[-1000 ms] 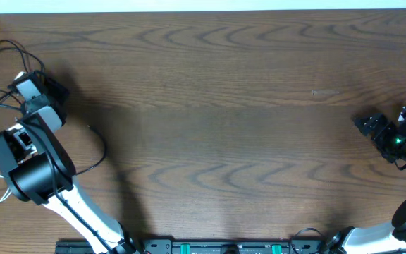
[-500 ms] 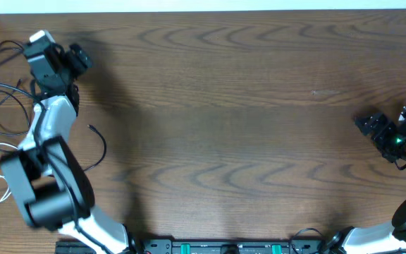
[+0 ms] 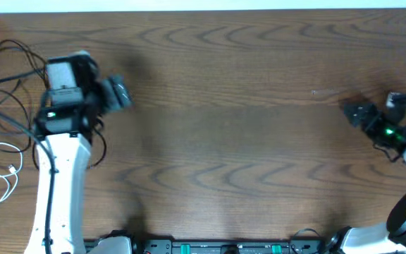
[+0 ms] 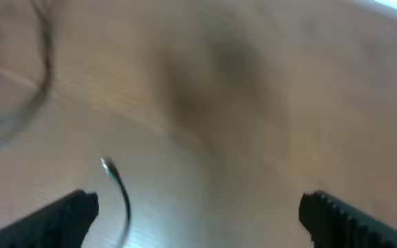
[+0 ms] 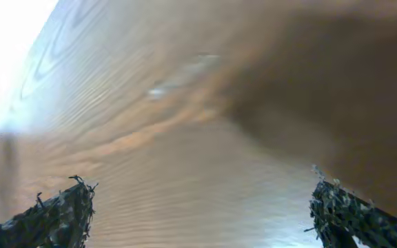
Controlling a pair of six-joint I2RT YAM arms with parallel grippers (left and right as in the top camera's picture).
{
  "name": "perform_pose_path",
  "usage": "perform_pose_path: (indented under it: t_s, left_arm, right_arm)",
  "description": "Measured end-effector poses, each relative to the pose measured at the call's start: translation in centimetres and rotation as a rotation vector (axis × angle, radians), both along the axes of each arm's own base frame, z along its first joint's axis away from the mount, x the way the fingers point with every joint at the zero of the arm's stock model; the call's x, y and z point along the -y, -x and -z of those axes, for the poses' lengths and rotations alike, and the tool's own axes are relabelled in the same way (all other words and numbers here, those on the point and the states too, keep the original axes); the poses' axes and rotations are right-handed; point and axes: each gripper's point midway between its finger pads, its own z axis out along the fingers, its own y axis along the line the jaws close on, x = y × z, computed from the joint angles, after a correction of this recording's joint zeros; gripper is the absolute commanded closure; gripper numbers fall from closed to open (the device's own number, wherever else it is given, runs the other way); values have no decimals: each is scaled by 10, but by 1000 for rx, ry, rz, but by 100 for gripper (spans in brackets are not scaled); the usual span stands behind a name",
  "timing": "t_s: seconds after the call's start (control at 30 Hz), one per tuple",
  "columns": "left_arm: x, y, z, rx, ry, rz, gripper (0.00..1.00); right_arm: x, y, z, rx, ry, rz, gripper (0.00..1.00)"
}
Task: Untangle cables
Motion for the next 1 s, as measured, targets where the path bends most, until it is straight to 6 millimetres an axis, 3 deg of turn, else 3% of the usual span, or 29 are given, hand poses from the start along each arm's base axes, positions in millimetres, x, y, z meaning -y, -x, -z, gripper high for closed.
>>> perform_pose_path:
  t_s: [0.03, 0.17, 0.2, 0.4, 0.6, 1.0]
  left_arm:
    - [17, 12, 9, -64, 4, 47, 2]
    - [56, 18, 16, -106, 0, 164, 2]
    - [67, 19, 15, -105, -2, 195, 2]
    - [95, 21, 15, -102, -6, 274, 2]
    - [96, 21, 15, -102, -6, 279, 2]
    - [96, 21, 15, -102, -6, 279, 2]
  right_arm:
    - [-17, -6, -8, 18, 25, -49, 1]
    - [-61, -22, -39, 90, 157, -169, 1]
    - [-83, -29, -58, 131, 249, -220, 1]
    - [-126, -30, -82, 167, 557, -274, 1]
    - [-132, -30, -80, 140, 731, -251, 1]
    - [-121, -30, -80, 119, 786, -212, 1]
